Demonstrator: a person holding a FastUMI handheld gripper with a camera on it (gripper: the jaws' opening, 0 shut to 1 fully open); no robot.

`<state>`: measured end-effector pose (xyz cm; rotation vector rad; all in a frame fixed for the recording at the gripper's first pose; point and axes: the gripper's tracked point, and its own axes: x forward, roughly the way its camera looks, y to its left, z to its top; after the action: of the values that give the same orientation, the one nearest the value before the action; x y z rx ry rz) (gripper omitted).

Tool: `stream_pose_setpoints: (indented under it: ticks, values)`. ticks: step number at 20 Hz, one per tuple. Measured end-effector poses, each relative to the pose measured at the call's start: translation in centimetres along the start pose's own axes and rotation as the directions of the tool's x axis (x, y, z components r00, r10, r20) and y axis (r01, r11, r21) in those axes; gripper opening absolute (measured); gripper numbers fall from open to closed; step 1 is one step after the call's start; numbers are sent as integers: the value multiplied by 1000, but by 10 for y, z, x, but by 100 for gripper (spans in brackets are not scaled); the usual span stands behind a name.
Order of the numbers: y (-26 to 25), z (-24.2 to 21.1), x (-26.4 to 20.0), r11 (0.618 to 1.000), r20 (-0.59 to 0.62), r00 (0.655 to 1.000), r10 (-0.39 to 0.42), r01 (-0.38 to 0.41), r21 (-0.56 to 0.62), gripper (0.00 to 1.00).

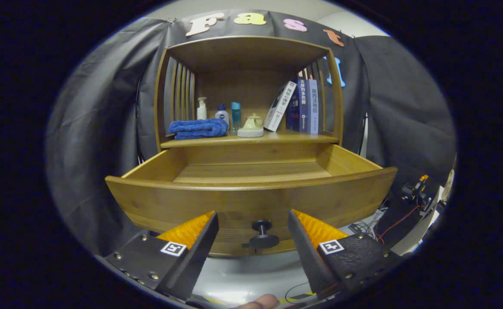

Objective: Pull open the drawer, take out the items inside it, and place them on the countertop above the cabinet.

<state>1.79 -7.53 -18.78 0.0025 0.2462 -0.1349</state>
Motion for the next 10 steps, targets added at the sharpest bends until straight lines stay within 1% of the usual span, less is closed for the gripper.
stream_pose_setpoints:
  ticks: [3, 5, 8, 10]
  values:
    - [5, -13, 16, 1000, -29, 999, 22, -22, -4, 97]
    - [1, -18, 15, 999, -33, 999, 10, -12, -36, 97]
    - [-2, -23, 22, 1000, -25, 999, 23, -23, 8, 97]
    - [-1, -23, 24, 1000, -34, 999, 27, -27, 0, 98]
